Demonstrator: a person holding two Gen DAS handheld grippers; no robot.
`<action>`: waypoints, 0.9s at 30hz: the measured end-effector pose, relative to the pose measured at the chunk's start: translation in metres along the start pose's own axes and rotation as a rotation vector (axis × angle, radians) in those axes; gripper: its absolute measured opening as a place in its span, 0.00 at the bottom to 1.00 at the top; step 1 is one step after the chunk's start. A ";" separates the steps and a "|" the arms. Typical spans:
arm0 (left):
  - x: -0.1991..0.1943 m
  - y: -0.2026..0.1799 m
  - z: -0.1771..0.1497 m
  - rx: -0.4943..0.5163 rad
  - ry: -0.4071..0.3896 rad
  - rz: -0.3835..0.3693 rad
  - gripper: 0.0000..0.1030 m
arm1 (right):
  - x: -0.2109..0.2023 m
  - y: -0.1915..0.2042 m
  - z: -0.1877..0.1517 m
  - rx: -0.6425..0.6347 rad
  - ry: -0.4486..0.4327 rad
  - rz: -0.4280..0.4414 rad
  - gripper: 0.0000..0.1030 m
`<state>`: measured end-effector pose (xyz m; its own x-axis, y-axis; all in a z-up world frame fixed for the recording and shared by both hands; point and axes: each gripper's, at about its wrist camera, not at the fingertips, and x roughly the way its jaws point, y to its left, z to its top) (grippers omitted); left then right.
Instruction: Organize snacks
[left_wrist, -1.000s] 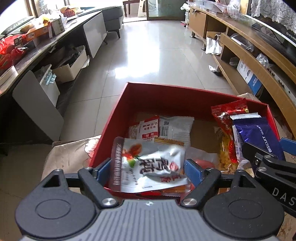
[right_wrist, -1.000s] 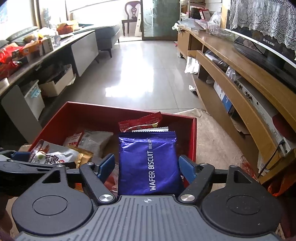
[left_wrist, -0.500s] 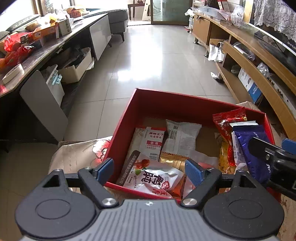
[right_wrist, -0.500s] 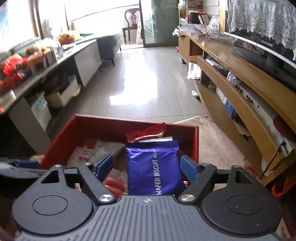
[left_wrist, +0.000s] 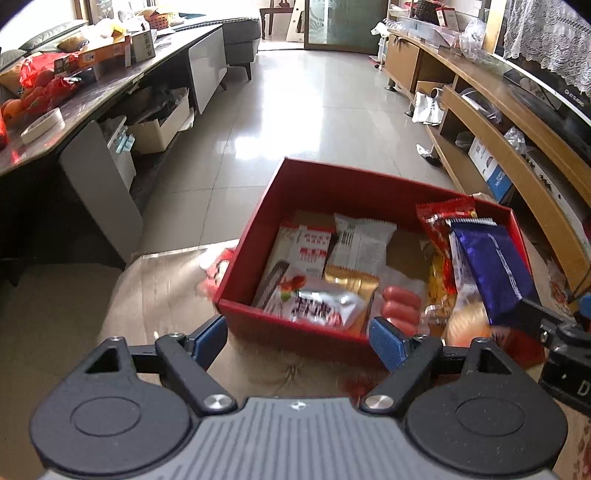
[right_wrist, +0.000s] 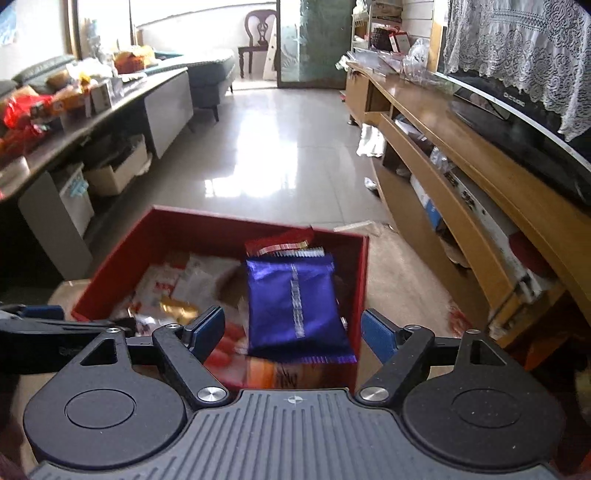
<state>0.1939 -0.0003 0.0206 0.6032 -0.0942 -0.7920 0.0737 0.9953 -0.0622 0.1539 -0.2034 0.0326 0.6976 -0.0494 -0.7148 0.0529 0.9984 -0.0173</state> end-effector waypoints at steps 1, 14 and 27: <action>-0.003 0.001 -0.005 0.000 0.001 -0.003 0.83 | -0.002 0.000 -0.005 0.001 0.008 -0.004 0.84; -0.033 0.001 -0.067 0.026 0.021 -0.042 0.91 | -0.030 0.003 -0.060 0.013 0.071 -0.015 0.84; -0.047 -0.005 -0.113 0.065 0.046 -0.044 0.93 | -0.051 0.000 -0.100 0.021 0.116 -0.032 0.84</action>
<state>0.0751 0.0012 -0.0107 0.5613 -0.1357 -0.8164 0.1519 0.9866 -0.0595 0.0465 -0.1981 -0.0008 0.6083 -0.0766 -0.7900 0.0895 0.9956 -0.0276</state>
